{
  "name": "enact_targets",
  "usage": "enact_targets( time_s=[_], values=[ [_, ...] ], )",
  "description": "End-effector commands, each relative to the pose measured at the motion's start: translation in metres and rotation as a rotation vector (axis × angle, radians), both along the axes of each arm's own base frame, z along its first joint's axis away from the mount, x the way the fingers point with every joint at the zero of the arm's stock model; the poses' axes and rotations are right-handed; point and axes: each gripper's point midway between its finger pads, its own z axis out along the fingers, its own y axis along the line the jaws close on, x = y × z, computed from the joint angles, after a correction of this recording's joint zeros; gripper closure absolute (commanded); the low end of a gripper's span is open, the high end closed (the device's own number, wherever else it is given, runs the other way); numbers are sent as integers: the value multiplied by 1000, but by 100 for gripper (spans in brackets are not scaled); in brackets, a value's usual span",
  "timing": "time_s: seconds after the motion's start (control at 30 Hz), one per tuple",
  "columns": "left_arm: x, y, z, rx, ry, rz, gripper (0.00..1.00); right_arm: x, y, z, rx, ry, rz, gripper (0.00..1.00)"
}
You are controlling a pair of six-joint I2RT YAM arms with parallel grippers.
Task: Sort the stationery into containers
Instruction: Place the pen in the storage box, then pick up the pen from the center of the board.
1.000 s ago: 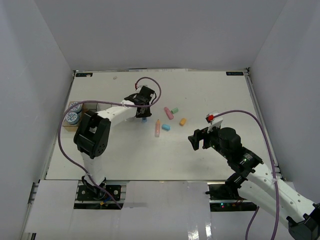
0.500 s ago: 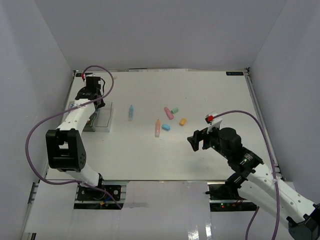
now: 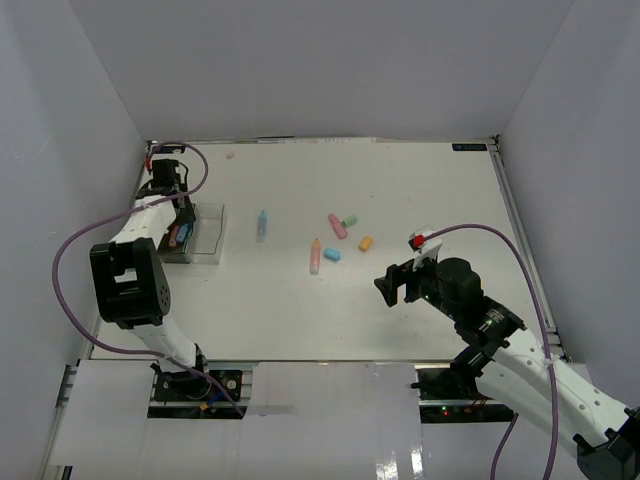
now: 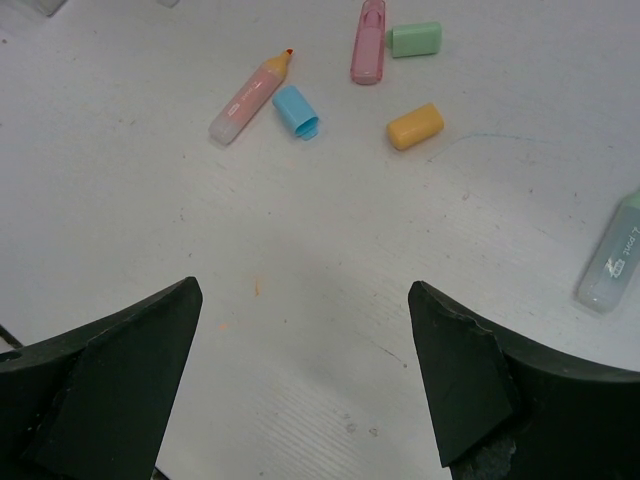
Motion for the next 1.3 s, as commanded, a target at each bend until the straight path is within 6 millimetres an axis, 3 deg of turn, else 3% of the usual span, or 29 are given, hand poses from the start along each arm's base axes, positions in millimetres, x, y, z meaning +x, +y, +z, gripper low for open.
enact_targets(
  time_s=[0.0,0.13,0.2,0.23,0.3,0.33,0.37,0.43,0.5,0.53,0.6,0.63,0.67,0.73,0.8,0.83,0.9,1.27],
  values=[
    [13,-23,26,-103,-116,-50,26,1,3,10,22,-38,12,10],
    [13,-78,48,-329,-235,-121,13,3,3,9,13,-33,7,10],
    [10,-119,61,-389,-271,-175,8,3,4,8,9,-26,8,10],
    [7,-159,61,-441,-275,-215,2,4,4,7,8,-23,6,10],
    [4,-188,66,-468,-299,-200,2,5,3,7,8,-21,-1,10],
    [1,-224,69,-528,-314,-219,2,5,3,7,10,-20,-3,10],
    [0,-240,71,-551,-325,-223,2,5,4,8,13,-21,-5,10],
    [-2,-284,71,-571,-345,-252,2,6,2,8,14,-19,-16,10],
    [1,-308,67,-572,-351,-233,2,6,2,9,21,-19,-19,10],
    [-1,-327,51,-550,-316,-244,2,5,2,10,24,-20,-17,10],
    [4,-352,52,-572,-323,-248,2,4,1,10,30,-19,-19,10],
    [3,-367,35,-549,-296,-256,2,3,1,10,32,-20,-21,10],
    [8,-379,39,-556,-309,-262,2,3,1,10,32,-18,-20,10],
    [6,-401,21,-534,-280,-286,2,2,0,10,34,-18,-22,10],
    [12,-415,22,-531,-294,-293,4,1,-1,9,33,-13,-24,10],
    [12,-421,8,-505,-276,-301,5,1,-2,10,36,-15,-25,10],
    [17,-430,7,-496,-282,-309,8,0,-3,10,34,-14,-26,10],
    [24,-448,-30,-401,-248,-358,21,-2,-5,9,37,-14,-32,10]
  ],
)
